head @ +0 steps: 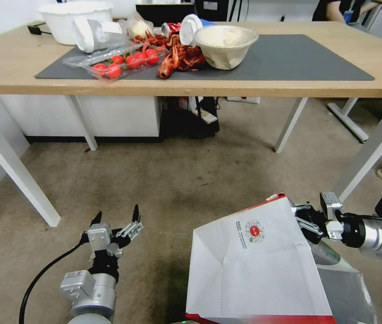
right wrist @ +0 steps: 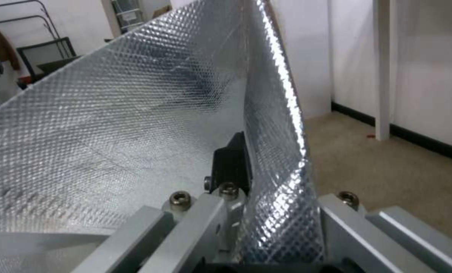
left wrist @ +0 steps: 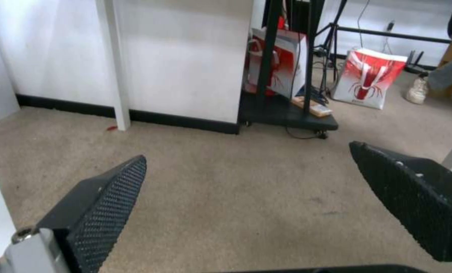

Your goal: Pick up the food delivery bag from the floor and place it on the table.

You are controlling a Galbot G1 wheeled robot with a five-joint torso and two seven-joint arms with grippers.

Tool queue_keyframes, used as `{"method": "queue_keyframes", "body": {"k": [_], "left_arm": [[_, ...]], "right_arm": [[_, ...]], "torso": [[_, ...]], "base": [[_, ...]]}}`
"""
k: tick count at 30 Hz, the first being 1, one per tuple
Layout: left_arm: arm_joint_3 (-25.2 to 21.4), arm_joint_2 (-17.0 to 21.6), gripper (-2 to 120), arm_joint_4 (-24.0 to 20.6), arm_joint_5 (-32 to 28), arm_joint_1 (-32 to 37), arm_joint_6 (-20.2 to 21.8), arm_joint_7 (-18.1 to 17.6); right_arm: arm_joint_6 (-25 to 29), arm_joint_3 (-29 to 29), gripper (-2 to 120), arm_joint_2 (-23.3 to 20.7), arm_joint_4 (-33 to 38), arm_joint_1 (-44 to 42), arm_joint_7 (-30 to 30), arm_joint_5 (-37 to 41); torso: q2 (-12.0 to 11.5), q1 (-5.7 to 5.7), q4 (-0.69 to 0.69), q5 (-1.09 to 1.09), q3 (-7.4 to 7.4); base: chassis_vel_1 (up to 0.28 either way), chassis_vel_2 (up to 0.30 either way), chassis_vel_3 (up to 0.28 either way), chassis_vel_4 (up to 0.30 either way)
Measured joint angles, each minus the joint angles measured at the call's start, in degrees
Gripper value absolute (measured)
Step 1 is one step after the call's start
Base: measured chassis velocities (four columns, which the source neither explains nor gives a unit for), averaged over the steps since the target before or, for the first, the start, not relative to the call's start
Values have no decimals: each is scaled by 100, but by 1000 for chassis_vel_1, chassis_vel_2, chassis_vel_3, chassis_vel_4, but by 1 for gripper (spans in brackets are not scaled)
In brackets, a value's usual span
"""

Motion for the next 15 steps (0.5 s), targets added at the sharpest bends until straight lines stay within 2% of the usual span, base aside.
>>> {"method": "queue_keyframes", "body": {"k": [9,15], "left_arm": [[15,23,100,19,-87,-24,30,-19],[39,36,100,17,-89,-14,34,-66]], "right_arm": [[-4,-2,0,46,10,-35,1,-55],[-5,60,0,98,138,-171,-4,-96]], "torso": [[179,3,0,0,175],[220,5,-1,0,230]], "base": [[0,0,0,0],[0,0,0,0]]}}
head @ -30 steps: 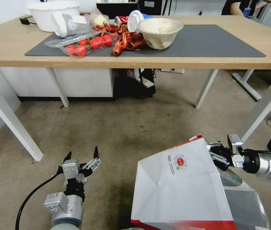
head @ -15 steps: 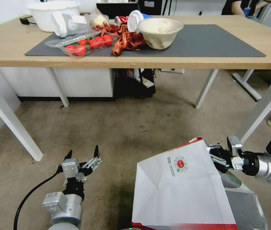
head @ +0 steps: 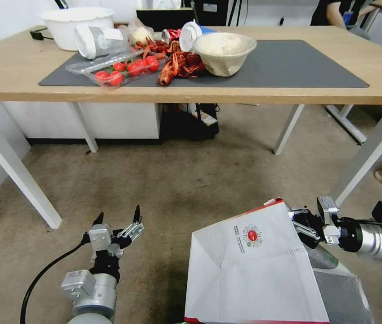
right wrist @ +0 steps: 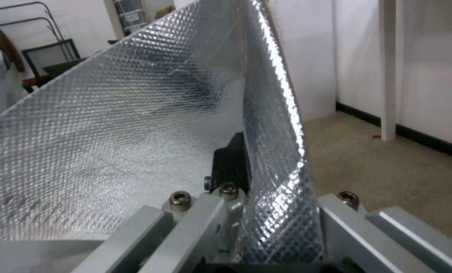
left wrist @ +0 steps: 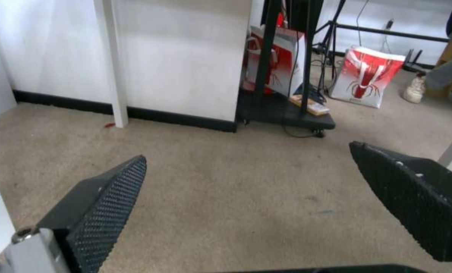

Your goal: Pick up the food delivery bag from the floor and place it on the table.

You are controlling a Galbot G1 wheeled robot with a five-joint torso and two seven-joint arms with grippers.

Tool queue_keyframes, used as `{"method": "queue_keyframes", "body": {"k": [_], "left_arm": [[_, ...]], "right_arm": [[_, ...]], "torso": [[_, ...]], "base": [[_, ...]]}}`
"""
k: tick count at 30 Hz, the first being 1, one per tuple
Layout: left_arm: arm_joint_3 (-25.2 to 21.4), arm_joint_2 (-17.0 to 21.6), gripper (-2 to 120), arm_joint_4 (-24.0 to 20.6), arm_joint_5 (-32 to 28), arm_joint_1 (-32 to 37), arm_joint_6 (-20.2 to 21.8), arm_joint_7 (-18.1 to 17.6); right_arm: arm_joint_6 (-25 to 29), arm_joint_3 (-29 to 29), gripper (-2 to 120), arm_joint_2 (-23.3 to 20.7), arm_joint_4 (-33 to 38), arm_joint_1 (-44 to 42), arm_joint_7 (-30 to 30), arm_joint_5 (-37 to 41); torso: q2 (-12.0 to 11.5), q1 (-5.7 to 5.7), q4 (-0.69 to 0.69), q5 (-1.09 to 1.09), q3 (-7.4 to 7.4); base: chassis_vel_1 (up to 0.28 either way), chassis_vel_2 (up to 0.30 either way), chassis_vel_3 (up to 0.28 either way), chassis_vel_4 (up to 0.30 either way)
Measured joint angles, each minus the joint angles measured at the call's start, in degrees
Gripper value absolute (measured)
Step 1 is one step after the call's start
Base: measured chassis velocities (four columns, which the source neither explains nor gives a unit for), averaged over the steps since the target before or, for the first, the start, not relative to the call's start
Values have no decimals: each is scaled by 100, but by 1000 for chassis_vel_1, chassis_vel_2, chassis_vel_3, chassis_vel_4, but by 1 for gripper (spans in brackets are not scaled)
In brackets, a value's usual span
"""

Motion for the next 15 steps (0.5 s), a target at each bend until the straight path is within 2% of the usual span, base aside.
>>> {"method": "queue_keyframes", "body": {"k": [15], "left_arm": [[-36,39,100,-65,-3,32,-35,-60]], "right_arm": [[-2,62,0,91,88,-33,-3,-25]], "torso": [[331,43,1,0,284]], "base": [[0,0,0,0]]}}
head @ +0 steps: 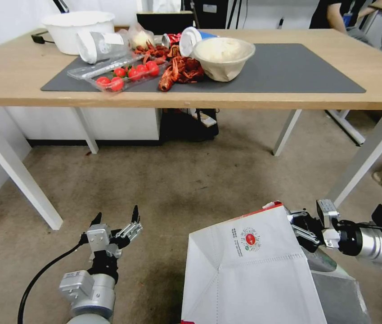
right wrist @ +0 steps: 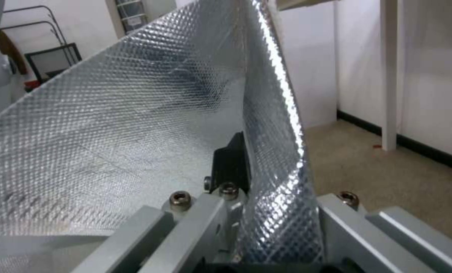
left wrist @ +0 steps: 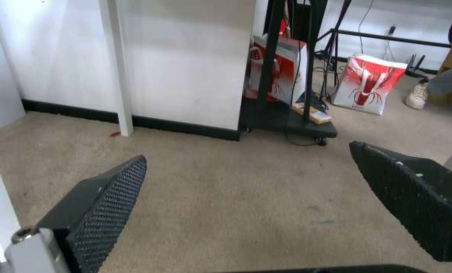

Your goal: Pick up the food delivery bag from the floor and place it on the table.

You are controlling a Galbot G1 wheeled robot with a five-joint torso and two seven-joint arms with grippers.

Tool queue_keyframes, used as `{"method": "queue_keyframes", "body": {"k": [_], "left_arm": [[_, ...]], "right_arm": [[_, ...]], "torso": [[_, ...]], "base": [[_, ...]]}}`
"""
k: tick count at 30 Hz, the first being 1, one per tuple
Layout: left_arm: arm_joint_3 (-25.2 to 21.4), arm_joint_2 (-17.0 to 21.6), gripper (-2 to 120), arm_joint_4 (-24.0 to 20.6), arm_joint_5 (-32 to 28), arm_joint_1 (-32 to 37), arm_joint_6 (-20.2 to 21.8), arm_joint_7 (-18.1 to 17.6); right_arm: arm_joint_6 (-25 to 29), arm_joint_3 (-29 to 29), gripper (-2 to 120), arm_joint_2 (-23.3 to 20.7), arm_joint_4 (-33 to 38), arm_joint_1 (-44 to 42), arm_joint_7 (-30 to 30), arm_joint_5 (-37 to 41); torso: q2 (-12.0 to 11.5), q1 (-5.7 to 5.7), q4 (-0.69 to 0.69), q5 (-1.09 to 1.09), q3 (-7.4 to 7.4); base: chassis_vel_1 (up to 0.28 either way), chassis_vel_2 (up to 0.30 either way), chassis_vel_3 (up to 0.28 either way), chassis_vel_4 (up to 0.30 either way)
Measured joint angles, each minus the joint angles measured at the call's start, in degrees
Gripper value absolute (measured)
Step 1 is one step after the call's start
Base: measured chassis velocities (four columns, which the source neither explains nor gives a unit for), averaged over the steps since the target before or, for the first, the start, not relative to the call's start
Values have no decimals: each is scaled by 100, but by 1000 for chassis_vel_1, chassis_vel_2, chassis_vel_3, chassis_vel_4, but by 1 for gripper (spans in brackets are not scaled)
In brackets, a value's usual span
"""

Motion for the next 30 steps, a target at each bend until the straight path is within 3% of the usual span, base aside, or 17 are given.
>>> {"method": "queue_keyframes", "body": {"k": [30], "left_arm": [[40,-42,100,-31,32,26,-8,-21]], "right_arm": [[-1,77,0,19,95,-108,-28,44]], "torso": [[696,158,0,0,531]], "base": [[0,0,0,0]]}}
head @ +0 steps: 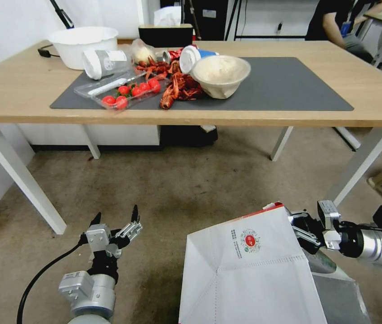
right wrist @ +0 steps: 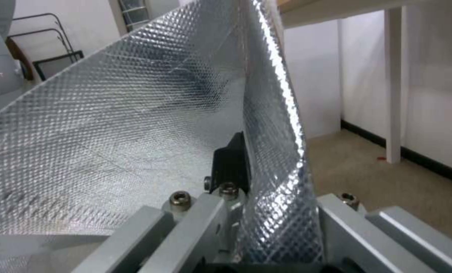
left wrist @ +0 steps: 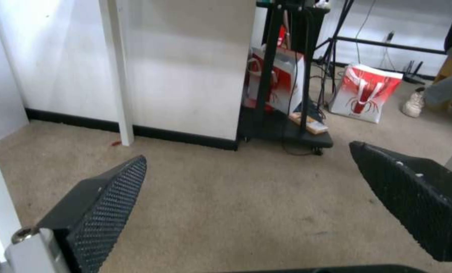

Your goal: Pick up the food delivery bag from the floor and place it on the table.

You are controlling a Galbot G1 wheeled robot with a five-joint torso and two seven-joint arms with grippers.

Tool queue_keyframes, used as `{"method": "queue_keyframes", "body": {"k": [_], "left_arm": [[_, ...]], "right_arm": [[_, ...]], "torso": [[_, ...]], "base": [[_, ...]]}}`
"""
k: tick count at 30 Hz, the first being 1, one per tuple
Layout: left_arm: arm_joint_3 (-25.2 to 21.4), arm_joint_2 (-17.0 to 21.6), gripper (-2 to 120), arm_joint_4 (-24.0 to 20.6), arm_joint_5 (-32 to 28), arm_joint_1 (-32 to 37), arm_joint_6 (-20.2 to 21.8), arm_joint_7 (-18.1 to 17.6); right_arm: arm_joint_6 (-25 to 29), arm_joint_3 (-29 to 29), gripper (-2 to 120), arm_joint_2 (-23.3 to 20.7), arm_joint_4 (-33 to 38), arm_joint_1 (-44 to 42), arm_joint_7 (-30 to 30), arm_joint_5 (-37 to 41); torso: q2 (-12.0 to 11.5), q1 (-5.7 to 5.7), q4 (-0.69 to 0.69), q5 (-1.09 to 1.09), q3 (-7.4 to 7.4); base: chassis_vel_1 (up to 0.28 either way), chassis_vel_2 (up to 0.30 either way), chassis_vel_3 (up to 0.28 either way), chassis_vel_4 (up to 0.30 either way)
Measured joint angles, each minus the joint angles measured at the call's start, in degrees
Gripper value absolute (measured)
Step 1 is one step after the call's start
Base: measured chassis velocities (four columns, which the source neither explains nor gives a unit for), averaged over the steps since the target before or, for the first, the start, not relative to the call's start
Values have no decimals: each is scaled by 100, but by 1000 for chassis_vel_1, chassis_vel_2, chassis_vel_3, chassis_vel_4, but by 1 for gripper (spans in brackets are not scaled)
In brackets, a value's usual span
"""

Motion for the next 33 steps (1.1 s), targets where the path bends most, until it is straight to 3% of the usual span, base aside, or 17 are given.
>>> {"method": "queue_keyframes", "body": {"k": [11,33], "left_arm": [[-4,-7,100,-3,14,3,0,18],[-12,-13,100,-52,39,18,0,28]], "right_arm": [[-2,1,0,12,15,4,0,19],[-20,22,0,78,76,15,22,49]], "torso": [[156,47,0,0,110],[724,217,0,0,506]], "base": [[0,0,0,0],[0,0,0,0]]}}
